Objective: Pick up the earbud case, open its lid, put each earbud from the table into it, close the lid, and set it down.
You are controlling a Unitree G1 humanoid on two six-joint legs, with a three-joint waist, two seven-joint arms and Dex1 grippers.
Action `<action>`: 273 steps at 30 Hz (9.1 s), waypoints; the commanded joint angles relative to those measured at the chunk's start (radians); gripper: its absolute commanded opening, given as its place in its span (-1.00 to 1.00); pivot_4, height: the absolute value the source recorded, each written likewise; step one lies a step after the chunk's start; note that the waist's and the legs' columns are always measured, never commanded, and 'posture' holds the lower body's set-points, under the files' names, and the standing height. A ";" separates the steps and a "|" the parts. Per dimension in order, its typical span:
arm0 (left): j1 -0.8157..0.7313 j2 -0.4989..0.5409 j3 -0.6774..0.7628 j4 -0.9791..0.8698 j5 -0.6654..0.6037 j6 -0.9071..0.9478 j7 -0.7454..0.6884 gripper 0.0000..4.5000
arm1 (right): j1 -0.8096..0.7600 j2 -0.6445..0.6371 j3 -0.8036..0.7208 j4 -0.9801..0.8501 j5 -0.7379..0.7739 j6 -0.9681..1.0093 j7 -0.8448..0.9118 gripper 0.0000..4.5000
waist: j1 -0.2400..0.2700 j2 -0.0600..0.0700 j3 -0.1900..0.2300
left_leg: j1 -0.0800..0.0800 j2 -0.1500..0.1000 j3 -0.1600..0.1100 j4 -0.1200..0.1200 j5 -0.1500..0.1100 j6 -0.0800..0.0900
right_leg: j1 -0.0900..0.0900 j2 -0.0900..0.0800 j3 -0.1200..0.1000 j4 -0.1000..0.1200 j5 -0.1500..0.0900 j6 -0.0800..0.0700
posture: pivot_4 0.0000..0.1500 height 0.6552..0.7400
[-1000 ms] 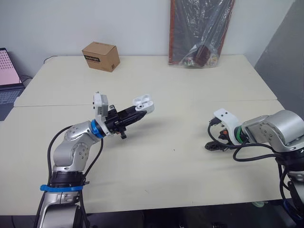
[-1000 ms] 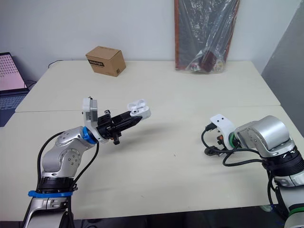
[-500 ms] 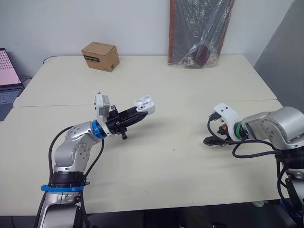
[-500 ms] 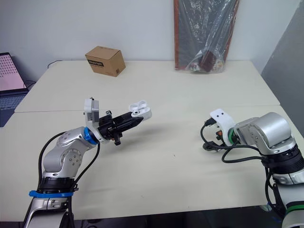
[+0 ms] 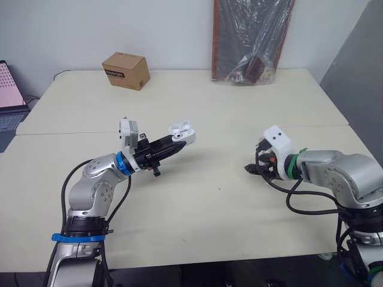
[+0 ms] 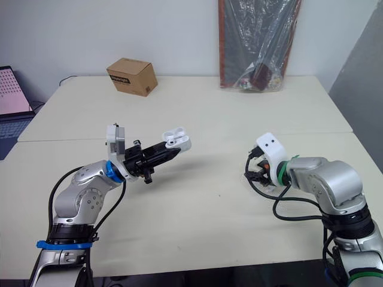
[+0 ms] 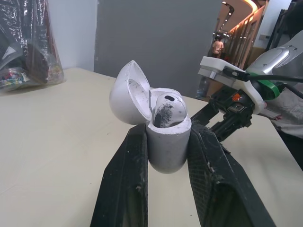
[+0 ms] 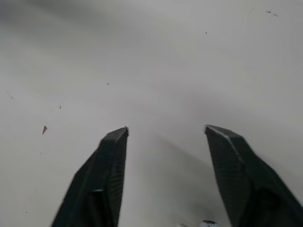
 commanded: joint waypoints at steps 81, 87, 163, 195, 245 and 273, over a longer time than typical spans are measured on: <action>0.009 -0.003 0.001 -0.051 -0.002 -0.019 0.011 -0.65 | -0.105 -0.073 0.104 0.116 -0.133 0.123 0.068 0.23 | -0.001 0.000 0.000 | -0.001 0.000 0.002 0.000 0.000 0.000 | -0.002 0.000 0.002 0.000 0.000 0.000 | 1.00 1.00; 0.011 -0.004 0.000 -0.049 -0.001 -0.020 0.008 -0.65 | -0.081 -0.057 0.038 0.047 -0.038 0.213 0.046 0.23 | -0.001 0.000 0.000 | -0.002 0.000 0.002 0.000 0.000 0.000 | -0.002 0.000 0.002 0.000 0.000 0.000 | 1.00 1.00; 0.026 -0.020 0.008 -0.067 0.000 -0.026 0.032 -0.65 | 0.004 -0.400 0.445 0.302 -0.713 -1.282 0.967 -0.67 | 0.000 0.001 0.000 | 0.005 0.000 0.002 0.002 0.000 0.000 | 0.005 -0.001 0.002 0.000 0.000 0.000 | 1.00 1.00; 0.025 -0.038 -0.003 -0.066 0.003 -0.031 0.035 -0.65 | -0.037 -0.356 0.518 -0.003 -0.949 -0.750 1.100 0.18 | 0.002 0.001 0.000 | 0.006 0.000 -0.001 0.002 0.000 0.000 | 0.006 -0.001 -0.001 0.000 0.000 0.000 | 1.00 1.00; 0.041 -0.040 0.011 -0.055 0.010 -0.047 0.052 -0.65 | -0.029 -0.103 0.271 -0.071 -0.832 -0.389 0.969 -0.84 | -0.001 0.000 0.000 | 0.006 0.000 -0.001 0.002 0.000 0.000 | 0.006 -0.001 -0.001 0.001 0.000 0.000 | 1.00 1.00; 0.009 -0.061 -0.014 0.000 0.052 -0.072 0.057 -0.65 | -0.181 0.664 -0.357 -0.187 -0.187 0.202 0.323 -0.84 | -0.002 0.001 0.000 | 0.005 -0.001 -0.003 0.001 0.000 0.000 | 0.005 -0.001 -0.003 0.001 0.000 0.000 | 1.00 1.00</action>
